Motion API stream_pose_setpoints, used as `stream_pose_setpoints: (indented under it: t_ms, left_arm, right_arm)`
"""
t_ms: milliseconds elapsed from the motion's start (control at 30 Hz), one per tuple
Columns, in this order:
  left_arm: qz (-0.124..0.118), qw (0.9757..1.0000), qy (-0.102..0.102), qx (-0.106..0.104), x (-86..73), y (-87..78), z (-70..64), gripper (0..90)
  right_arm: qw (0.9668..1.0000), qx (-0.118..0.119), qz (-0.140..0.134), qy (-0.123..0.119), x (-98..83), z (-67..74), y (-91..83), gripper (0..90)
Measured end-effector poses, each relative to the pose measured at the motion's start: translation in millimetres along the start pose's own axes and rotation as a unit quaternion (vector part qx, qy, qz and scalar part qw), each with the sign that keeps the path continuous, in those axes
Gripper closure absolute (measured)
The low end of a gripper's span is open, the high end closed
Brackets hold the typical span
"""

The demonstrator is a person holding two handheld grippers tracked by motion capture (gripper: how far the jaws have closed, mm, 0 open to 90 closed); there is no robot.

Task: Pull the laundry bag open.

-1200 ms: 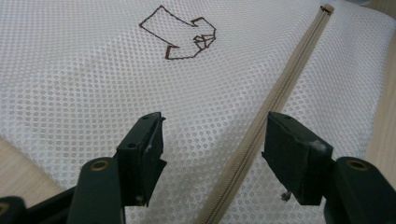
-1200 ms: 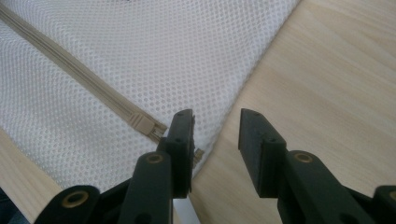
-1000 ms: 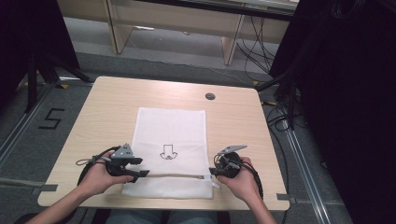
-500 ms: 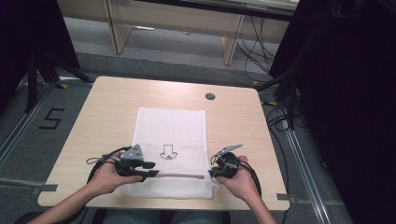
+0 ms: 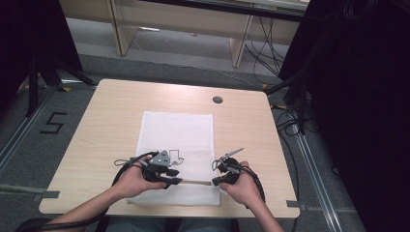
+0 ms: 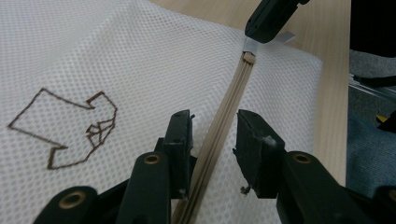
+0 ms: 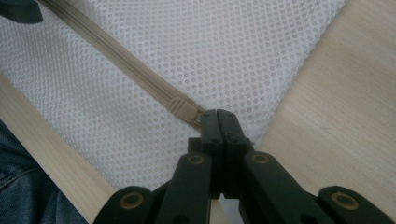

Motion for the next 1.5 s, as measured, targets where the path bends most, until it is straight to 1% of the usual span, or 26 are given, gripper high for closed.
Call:
stream_pose_setpoints:
  t_ms: [33,67,133,167,233,300,367,467,533,567,633,700,733,800,967,1000,1100,1167,1233,1267,1300,1333,1367,1400,1467,1500]
  left_arm:
    - [-0.001,1.0000,0.002,-0.002,1.8,3.0,-1.5,65.5]
    - [-0.001,1.0000,0.006,-0.005,3.5,5.6,-2.7,65.6]
    - [0.001,1.0000,0.007,-0.006,6.2,10.1,-5.8,65.5]
    - [0.003,0.9999,0.015,-0.006,7.8,12.4,-6.0,65.2]
    - [0.000,0.9999,0.012,-0.007,11.7,18.0,-9.8,64.9]
    - [0.002,0.9998,0.017,-0.011,15.1,23.5,-12.8,64.7]
    - [0.005,0.9995,0.029,-0.013,18.7,29.5,-15.1,64.6]
    - [0.007,0.9993,0.032,-0.020,23.3,38.9,-20.0,64.8]
    - [0.010,0.9991,0.033,-0.026,25.2,45.0,-22.6,65.4]
    - [0.009,0.9990,0.032,-0.029,26.4,47.8,-24.0,65.6]
    - [0.014,0.9985,0.043,-0.029,27.5,52.5,-25.4,66.4]
    - [0.020,0.9978,0.054,-0.034,28.0,56.9,-27.5,67.0]
    - [0.021,0.9978,0.052,-0.035,28.2,59.1,-29.3,67.2]
    - [0.025,0.9975,0.056,-0.037,28.3,62.6,-31.0,67.4]
    - [0.032,0.9969,0.060,-0.038,27.6,71.0,-32.5,68.3]
    - [0.035,0.9962,0.069,-0.040,27.3,72.3,-31.7,68.4]
    - [0.037,0.9965,0.064,-0.039,26.3,77.1,-32.1,69.2]
    - [0.036,0.9960,0.071,-0.041,27.2,80.2,-32.3,69.5]
    - [0.038,0.9961,0.069,-0.038,26.7,83.4,-32.7,70.1]
    - [0.039,0.9954,0.079,-0.038,27.1,84.9,-31.5,70.5]
    - [0.042,0.9957,0.075,-0.036,26.4,85.9,-31.7,71.1]
    - [0.041,0.9954,0.079,-0.037,27.0,87.1,-31.9,71.9]
    - [0.041,0.9957,0.076,-0.036,26.5,88.3,-32.7,72.6]
    - [0.043,0.9953,0.079,-0.036,25.9,89.0,-33.0,73.2]
    - [0.042,0.9951,0.082,-0.034,24.7,90.4,-34.0,73.8]
    - [0.041,0.9945,0.090,-0.033,24.7,90.5,-33.7,74.1]
  right_arm:
    - [1.0000,-0.004,0.005,0.007,-0.9,-0.8,-0.5,90.0]
    - [1.0000,-0.005,0.001,-0.004,-0.2,-3.7,0.7,90.0]
    - [1.0000,-0.006,0.005,-0.006,-1.1,-4.0,1.2,90.0]
    - [0.9999,-0.013,0.009,0.002,-2.1,-3.9,1.3,90.0]
    - [0.9996,-0.024,0.015,-0.008,-4.3,-5.9,3.0,90.0]
    - [0.9993,-0.028,0.025,0.005,-7.0,-5.0,3.6,90.0]
    - [0.9995,-0.024,0.021,-0.008,-6.2,-5.7,5.7,90.0]
    - [0.9994,-0.021,0.025,-0.008,-7.0,-4.0,8.5,90.0]
    - [0.9993,-0.023,0.024,-0.019,-5.6,-4.6,9.6,90.0]
    - [0.9992,-0.027,0.026,-0.016,-6.0,-4.1,9.3,90.0]
    - [0.9992,-0.026,0.024,-0.021,-5.8,-4.2,9.8,90.0]
    - [0.9990,-0.032,0.031,-0.003,-7.6,-3.3,8.6,90.0]
    - [0.9993,-0.027,0.023,-0.014,-6.1,-4.0,9.6,90.0]
    - [0.9992,-0.028,0.028,-0.003,-7.2,-3.3,9.0,90.0]
    - [0.9994,-0.023,0.022,-0.013,-6.0,-4.8,9.7,90.0]
    - [0.9994,-0.024,0.026,-0.006,-6.8,-4.6,9.2,90.0]
    - [0.9992,-0.025,0.031,0.010,-8.0,-3.2,8.2,90.0]
    - [0.9992,-0.026,0.030,0.007,-7.8,-4.0,8.2,90.0]
    - [0.9993,-0.024,0.028,0.005,-7.5,-4.0,8.7,90.0]
    - [0.9994,-0.022,0.027,0.002,-7.3,-4.1,9.3,90.0]
    - [0.9991,-0.026,0.031,0.010,-8.0,-3.4,8.2,90.0]
    - [0.9992,-0.025,0.030,0.005,-7.9,-3.9,8.1,90.0]
    - [0.9993,-0.024,0.029,0.005,-7.8,-4.0,8.3,90.0]
    - [0.9995,-0.019,0.023,-0.006,-6.6,-5.2,9.4,90.0]
    - [0.9995,-0.019,0.022,-0.007,-6.7,-5.7,9.4,90.0]
    - [0.9996,-0.018,0.023,-0.007,-6.7,-5.7,9.4,90.0]
Point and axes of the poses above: each handheld gripper's, and its own axes: y roughly forward along the jaws, x roughly out of its top, z roughly to its left, the point moved 10 cm from there along y, roughly forward along the jaws, and after that the axes turned 6 degrees about -z, right-handed, at the moved point
